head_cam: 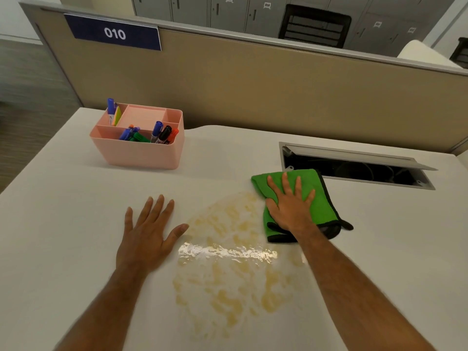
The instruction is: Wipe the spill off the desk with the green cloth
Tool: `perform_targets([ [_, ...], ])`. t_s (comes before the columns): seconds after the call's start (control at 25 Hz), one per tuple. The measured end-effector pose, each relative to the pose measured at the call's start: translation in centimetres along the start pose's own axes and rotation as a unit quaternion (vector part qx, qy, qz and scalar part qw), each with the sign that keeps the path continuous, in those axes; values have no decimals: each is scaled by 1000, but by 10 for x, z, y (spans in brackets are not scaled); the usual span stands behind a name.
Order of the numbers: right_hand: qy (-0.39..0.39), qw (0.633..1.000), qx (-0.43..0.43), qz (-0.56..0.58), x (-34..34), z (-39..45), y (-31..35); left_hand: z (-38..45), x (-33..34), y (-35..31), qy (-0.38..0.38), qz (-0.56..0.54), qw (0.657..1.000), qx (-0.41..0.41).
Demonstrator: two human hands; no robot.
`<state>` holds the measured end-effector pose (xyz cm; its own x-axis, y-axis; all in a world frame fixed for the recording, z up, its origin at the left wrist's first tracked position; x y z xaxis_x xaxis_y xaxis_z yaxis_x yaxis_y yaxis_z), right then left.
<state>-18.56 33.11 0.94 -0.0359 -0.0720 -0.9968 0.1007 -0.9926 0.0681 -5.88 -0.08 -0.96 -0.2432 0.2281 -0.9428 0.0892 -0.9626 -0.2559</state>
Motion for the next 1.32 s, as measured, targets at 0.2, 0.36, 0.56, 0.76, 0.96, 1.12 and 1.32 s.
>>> perform_targets([
  [0.2, -1, 995, -95, -9, 1, -7, -11, -1, -1, -1, -3, -4, 1000, -1],
  [0.36, -2, 993, -120, -12, 1, -30, -15, -1, -1, 0, 3, -8, 1000, -4],
  [0.56, -10, 992, -122, 1, 1, -68, -19, -2, -1, 0, 14, 0, 1000, -3],
  [0.76, -6, 995, -103, -14, 1, -109, -21, -2, -1, -1, 9, -3, 1000, -4],
  [0.96, -5, 998, -60, -11, 1, -154, -13, -3, -2, -1, 5, -5, 1000, -3],
  [1.12, -53, 998, 16, 1, 12, -194, 9, -3, -1, -1, 3, 1, 1000, -1],
  [1.32, -56, 989, 138, 6, 13, -193, 46, -3, 1, 0, 1, 5, 1000, 1],
])
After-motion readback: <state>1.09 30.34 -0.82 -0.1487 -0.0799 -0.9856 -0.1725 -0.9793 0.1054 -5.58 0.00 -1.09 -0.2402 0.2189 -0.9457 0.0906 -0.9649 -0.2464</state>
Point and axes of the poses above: each hand's wrist, its own z-axis towards the middle knuckle, its own x-axis out of the palm, y = z × x, the point moved 1 cm from there along z, towards the middle knuckle, and after that the axes turned 13 degrees about -y, right-handed, at the moved point
